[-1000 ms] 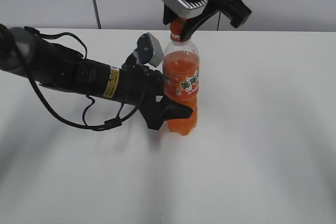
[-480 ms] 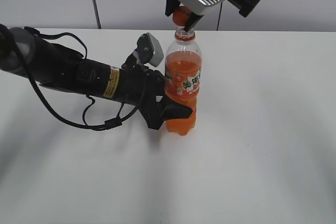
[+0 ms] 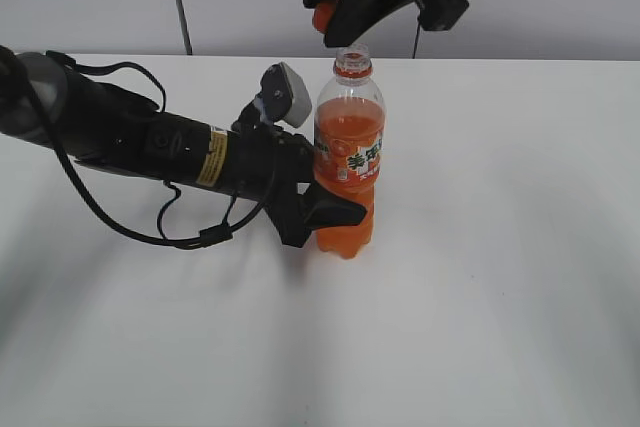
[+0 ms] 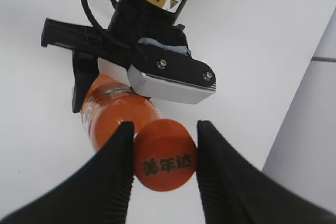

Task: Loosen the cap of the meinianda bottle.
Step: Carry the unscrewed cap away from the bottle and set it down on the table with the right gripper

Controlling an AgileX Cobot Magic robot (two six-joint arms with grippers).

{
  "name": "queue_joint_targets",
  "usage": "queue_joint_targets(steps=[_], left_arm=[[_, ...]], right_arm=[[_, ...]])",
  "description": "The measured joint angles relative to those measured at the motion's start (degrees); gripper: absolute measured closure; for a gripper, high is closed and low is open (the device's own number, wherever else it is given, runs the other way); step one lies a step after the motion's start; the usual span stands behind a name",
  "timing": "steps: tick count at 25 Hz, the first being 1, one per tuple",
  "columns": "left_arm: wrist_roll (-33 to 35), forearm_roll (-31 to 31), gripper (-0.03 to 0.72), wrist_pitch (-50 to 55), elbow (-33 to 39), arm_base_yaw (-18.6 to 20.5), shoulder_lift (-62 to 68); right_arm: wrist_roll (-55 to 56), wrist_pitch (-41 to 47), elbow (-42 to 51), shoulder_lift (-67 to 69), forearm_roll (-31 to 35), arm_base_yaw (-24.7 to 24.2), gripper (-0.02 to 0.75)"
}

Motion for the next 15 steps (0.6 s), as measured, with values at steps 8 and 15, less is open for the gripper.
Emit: queue_joint_targets(steps=[8, 15], left_arm=[[0.0, 0.0, 0.273, 0.0, 0.0, 0.0, 0.0], [0.0, 0.0, 0.273, 0.0, 0.0, 0.0, 0.0]], right_arm=[[24.5, 0.0, 0.0, -2.37, 0.49, 0.0, 0.466], [49.51, 0.0, 0.0, -3.02, 0.62, 0.0, 0.466]])
